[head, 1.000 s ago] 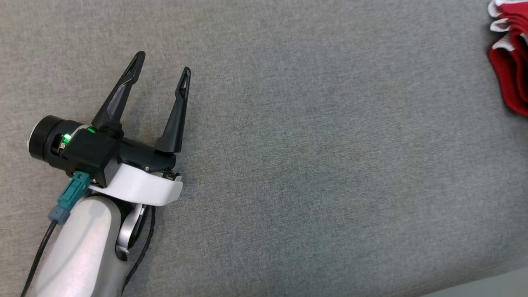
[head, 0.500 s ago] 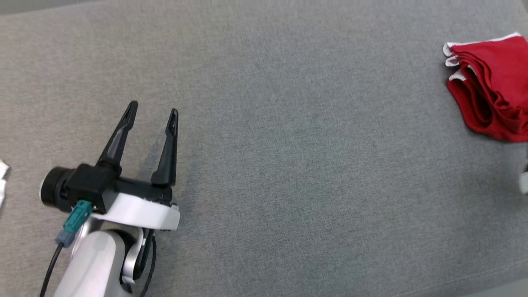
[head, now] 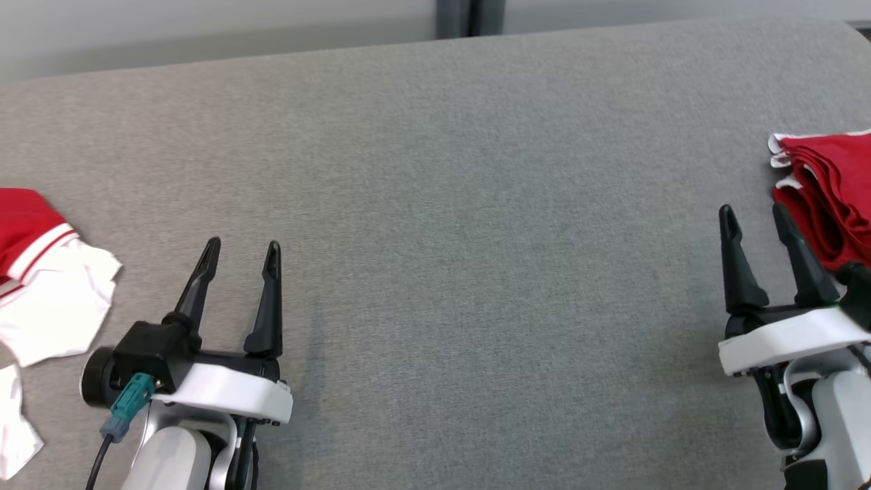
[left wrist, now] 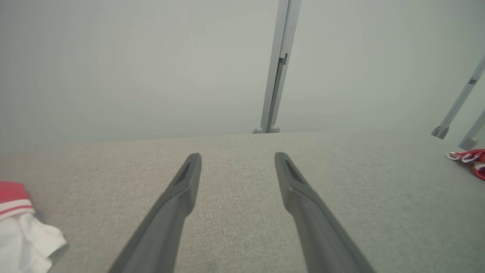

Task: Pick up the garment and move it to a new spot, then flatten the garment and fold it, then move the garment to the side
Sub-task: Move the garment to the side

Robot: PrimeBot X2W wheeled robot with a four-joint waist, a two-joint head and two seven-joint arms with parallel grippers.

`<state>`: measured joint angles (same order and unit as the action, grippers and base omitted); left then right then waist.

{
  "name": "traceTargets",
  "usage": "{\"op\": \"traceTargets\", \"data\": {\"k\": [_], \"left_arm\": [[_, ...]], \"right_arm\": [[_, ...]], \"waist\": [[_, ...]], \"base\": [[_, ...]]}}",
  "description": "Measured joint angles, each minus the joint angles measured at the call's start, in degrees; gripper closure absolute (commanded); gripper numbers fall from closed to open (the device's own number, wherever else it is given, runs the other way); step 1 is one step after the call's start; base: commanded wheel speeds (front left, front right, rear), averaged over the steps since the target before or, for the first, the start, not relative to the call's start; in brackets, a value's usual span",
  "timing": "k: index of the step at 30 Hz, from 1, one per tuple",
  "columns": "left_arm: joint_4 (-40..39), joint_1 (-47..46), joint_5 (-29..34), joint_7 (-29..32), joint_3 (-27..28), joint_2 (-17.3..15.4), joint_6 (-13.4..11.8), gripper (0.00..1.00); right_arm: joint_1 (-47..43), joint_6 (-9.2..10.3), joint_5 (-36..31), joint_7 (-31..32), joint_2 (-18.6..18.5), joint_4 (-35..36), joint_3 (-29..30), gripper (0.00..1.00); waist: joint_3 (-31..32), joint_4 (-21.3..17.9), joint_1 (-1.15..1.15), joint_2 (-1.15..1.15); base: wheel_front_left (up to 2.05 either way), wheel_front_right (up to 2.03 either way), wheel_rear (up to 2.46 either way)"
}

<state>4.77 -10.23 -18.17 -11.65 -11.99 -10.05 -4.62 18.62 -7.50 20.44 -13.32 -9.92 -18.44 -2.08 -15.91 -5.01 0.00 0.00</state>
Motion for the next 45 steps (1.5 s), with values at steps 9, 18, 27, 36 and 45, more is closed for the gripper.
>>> {"op": "traceTargets", "data": {"k": [9, 18, 27, 36, 45], "left_arm": [[3.23, 2.86, -1.56, -1.58, 1.48, 0.25, -0.71, 0.0], [4.94, 6.73, -1.99, -2.07, 1.05, 0.58, -0.93, 0.0], [4.82, 10.21, -2.38, -1.46, 0.92, 0.04, -1.85, 0.0], [3.45, 12.38, -2.55, -0.51, 0.71, -0.4, -2.61, 0.0], [2.49, 12.45, -2.72, 0.02, 0.53, -0.91, -3.01, 0.0]], "right_arm": [[-4.37, 0.0, -2.78, 2.45, 2.11, 3.46, 0.33, 0.0], [-10.68, 0.0, -4.85, 5.31, 2.48, 6.75, 1.71, 0.0], [-17.14, 0.0, -7.51, 7.82, 3.34, 11.99, 4.08, 0.0], [-21.58, 0.0, -7.9, 9.9, 3.74, 16.35, 5.7, 0.0], [-22.54, 0.0, -7.9, 10.82, 4.56, 18.18, 6.24, 0.0]], "waist": [[4.13, 3.21, 0.0, 0.0], [9.74, 4.61, 0.0, 0.0], [13.67, 5.09, 0.0, 0.0], [15.48, 5.4, 0.0, 0.0], [15.78, 5.38, 0.0, 0.0]], "base": [[0.0, 0.0, 0.0], [0.0, 0.0, 0.0], [0.0, 0.0, 0.0], [0.0, 0.0, 0.0], [0.0, 0.0, 0.0]]}}
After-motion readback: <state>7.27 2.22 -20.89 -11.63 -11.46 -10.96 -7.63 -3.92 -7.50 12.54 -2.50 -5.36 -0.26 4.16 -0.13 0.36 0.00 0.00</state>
